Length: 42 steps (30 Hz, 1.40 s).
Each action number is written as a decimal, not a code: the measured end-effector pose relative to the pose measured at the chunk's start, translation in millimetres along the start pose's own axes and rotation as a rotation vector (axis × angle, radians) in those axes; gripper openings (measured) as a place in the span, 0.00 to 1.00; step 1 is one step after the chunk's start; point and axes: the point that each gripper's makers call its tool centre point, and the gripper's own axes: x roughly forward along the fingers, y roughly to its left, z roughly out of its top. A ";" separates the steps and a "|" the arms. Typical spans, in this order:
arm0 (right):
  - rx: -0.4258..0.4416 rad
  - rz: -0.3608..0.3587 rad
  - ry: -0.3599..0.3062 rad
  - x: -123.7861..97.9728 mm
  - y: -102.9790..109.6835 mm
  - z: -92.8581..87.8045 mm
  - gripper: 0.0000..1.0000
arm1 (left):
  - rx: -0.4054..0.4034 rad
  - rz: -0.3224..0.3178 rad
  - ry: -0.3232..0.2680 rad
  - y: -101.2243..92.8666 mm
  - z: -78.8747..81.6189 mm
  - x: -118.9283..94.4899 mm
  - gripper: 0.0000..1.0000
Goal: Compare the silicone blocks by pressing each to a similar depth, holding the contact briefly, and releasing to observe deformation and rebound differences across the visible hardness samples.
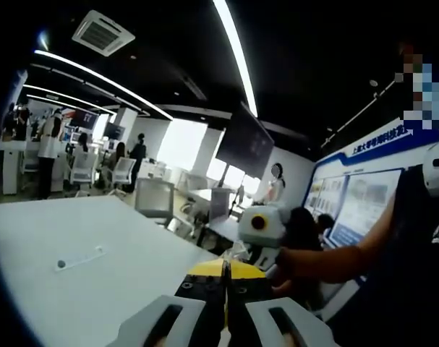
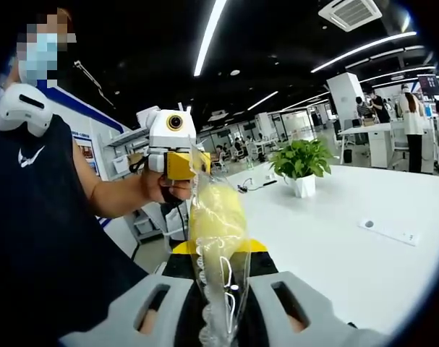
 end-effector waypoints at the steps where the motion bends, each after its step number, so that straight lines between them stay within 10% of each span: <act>1: 0.003 0.003 0.006 -0.5 0.0 -1.1 0.02 | 0.004 0.003 0.003 0.2 -0.9 0.7 0.00; 30: 0.040 0.053 0.045 -8.3 -12.5 -0.7 0.04 | -0.046 0.054 -0.022 11.6 1.0 11.5 0.00; 42: -0.016 0.037 -0.061 -0.8 -9.0 13.8 0.13 | -0.062 0.073 -0.076 5.7 14.9 2.3 0.00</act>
